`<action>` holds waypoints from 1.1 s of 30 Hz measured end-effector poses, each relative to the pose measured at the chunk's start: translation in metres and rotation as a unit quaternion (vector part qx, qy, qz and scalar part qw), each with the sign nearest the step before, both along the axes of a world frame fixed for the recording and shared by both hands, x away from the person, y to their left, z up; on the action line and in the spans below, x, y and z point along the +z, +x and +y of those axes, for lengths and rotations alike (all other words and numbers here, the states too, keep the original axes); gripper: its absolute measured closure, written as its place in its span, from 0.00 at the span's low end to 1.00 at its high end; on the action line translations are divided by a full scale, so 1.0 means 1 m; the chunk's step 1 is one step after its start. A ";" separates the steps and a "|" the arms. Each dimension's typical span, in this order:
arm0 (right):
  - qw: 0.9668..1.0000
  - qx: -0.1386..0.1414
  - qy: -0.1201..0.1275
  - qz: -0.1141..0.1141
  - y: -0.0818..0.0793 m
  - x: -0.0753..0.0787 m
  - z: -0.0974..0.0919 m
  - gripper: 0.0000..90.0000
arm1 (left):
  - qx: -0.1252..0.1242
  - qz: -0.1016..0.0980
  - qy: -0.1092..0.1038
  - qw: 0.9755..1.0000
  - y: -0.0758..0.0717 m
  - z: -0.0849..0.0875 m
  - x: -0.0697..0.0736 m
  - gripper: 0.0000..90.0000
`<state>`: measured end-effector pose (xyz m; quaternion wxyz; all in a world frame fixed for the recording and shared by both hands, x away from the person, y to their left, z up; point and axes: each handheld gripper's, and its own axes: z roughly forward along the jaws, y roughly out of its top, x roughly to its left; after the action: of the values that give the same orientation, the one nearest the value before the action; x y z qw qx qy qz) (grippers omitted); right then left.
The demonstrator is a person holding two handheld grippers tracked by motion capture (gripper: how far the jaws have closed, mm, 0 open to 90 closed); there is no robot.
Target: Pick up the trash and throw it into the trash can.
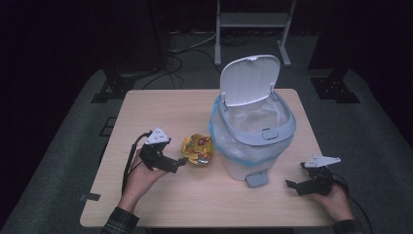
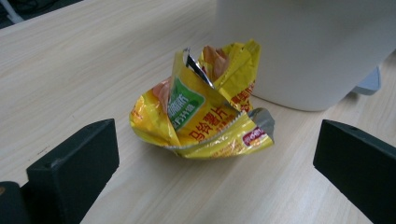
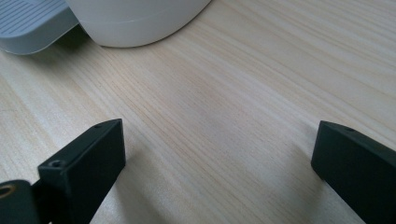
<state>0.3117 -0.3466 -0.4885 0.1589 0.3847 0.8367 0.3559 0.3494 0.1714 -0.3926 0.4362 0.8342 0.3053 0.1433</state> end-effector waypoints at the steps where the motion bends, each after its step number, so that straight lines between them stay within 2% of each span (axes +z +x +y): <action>1: 1.000 0.000 0.000 0.000 0.000 0.000 0.000 0.02 | 0.000 -0.001 -0.001 1.000 0.001 -0.001 0.001 0.00; 9: 1.000 -0.001 0.000 0.000 0.000 0.000 0.000 0.02 | 0.001 -0.008 -0.008 1.000 0.014 -0.008 0.007 0.00; 14: 1.000 -0.001 0.000 0.000 0.000 0.000 0.000 0.02 | 0.002 -0.014 -0.008 1.000 0.024 -0.015 0.006 0.00; 16: 1.000 -0.001 0.000 0.000 0.000 0.000 0.000 0.02 | 0.004 -0.013 -0.015 1.000 0.029 -0.018 0.006 0.00; 21: 1.000 -0.001 0.000 0.000 0.000 0.000 0.000 0.02 | 0.003 -0.014 -0.012 1.000 0.040 -0.027 0.006 0.00; 23: 1.000 -0.001 0.000 0.000 0.000 0.000 0.000 0.02 | 0.003 -0.020 -0.013 1.000 0.043 -0.032 0.005 0.00; 28: 1.000 0.000 0.000 0.000 0.000 0.000 0.000 0.02 | 0.000 -0.012 -0.010 1.000 0.053 -0.040 0.001 0.00; 31: 1.000 0.001 0.000 0.000 0.000 0.000 0.000 0.02 | 0.000 -0.007 0.003 1.000 0.056 -0.043 -0.003 0.00; 33: 1.000 0.001 0.000 0.000 0.000 0.000 0.000 0.02 | 0.003 -0.009 -0.003 1.000 0.056 -0.042 -0.006 0.04</action>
<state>0.3122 -0.3468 -0.4885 0.1590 0.3840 0.8370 0.3561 0.4057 0.1298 -0.3982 0.4410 0.8307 0.3044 0.1513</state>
